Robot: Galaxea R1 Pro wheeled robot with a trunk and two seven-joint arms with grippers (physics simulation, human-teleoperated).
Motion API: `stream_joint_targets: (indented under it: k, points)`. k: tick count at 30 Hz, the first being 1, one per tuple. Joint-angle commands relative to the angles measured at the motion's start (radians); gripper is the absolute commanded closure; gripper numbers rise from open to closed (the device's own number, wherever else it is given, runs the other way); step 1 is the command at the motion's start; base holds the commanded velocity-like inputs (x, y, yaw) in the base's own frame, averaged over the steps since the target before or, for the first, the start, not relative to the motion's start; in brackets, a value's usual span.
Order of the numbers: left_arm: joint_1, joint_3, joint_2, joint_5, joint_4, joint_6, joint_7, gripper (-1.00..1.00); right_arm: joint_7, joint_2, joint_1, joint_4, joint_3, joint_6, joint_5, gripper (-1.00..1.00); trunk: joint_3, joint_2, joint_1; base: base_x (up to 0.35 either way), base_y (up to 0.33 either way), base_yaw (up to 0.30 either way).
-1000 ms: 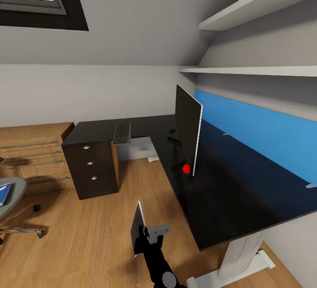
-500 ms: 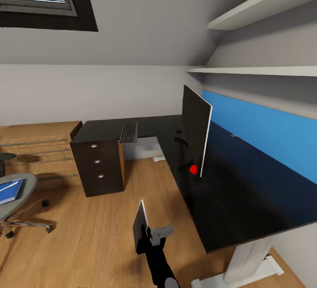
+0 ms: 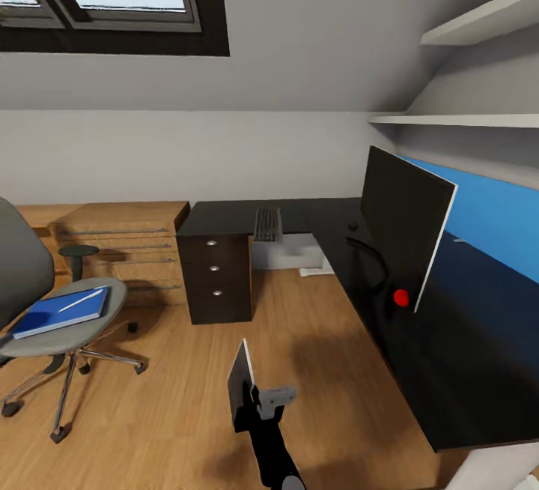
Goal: In the bedroom, organize the workspace by keeping the computer under the desk, ensuring the monitor is on the desk, placing the keyboard on the desk next to the monitor, placing the mouse on the desk next to the keyboard, moving the folder from the swivel chair onto the desk next to the mouse, stacking the notebook on top of the folder with the pen on top of the notebook, and positioning the swivel chair next to the desk.
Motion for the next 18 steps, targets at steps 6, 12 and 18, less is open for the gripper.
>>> stream_joint_targets:
  k: [6,12,18]
  points:
    - [0.000,-0.004,0.001,0.011,0.001,-0.004,-0.002,-1.00,-0.003,0.000,-0.002,0.001,0.005,-0.006,-0.007,1.00,-0.001,0.000,0.000,0.000,0.282,0.192]
    - [0.000,-0.004,0.001,0.011,-0.001,-0.004,-0.002,-1.00,-0.003,0.000,-0.002,0.001,0.004,-0.006,-0.007,1.00,-0.001,0.000,0.000,0.000,0.101,0.043]
    - [0.000,-0.005,0.001,0.005,-0.001,-0.004,-0.005,-1.00,-0.003,0.000,-0.002,0.001,0.003,-0.006,-0.007,1.00,0.002,0.007,-0.004,0.000,0.017,0.007]
